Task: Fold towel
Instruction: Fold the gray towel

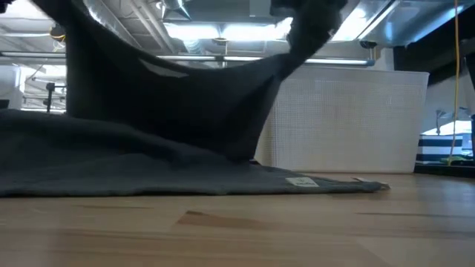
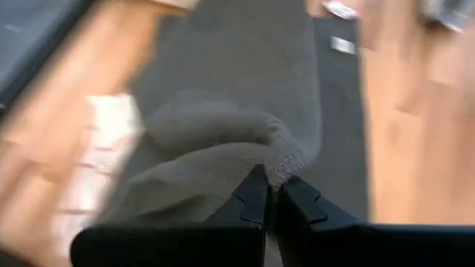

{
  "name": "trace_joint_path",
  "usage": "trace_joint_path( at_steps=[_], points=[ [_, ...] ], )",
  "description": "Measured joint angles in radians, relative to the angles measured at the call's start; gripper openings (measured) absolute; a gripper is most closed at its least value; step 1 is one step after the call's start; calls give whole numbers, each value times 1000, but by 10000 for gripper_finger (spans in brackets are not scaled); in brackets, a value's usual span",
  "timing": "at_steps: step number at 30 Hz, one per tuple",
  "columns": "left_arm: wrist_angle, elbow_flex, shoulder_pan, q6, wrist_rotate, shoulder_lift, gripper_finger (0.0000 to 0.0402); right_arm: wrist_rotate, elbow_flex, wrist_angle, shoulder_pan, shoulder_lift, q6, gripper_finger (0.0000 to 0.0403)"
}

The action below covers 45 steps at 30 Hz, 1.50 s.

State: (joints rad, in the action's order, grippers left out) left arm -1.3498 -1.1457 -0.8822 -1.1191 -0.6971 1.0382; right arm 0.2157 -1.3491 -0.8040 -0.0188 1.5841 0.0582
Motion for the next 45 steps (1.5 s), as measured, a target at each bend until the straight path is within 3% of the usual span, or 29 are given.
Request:
trace_joint_path(
  at_steps=[9, 17, 22, 27, 32, 45],
  points=[
    [167, 97, -152, -172, 55, 24, 5, 0, 98, 30, -119, 0, -78, 10],
    [374, 254, -220, -286, 174, 102, 5, -39, 269, 203, -199, 0, -161, 10],
    [536, 333, -233, -315, 212, 166, 5, -81, 363, 317, -219, 0, -212, 10],
    [659, 403, -234, -350, 306, 230, 5, -199, 435, 453, -219, 0, -310, 10],
    [680, 428, -233, -398, 380, 268, 5, -296, 455, 525, -219, 18, -406, 10],
    [715, 488, -230, -426, 396, 275, 5, -314, 455, 528, -217, 149, -482, 10]
  ],
)
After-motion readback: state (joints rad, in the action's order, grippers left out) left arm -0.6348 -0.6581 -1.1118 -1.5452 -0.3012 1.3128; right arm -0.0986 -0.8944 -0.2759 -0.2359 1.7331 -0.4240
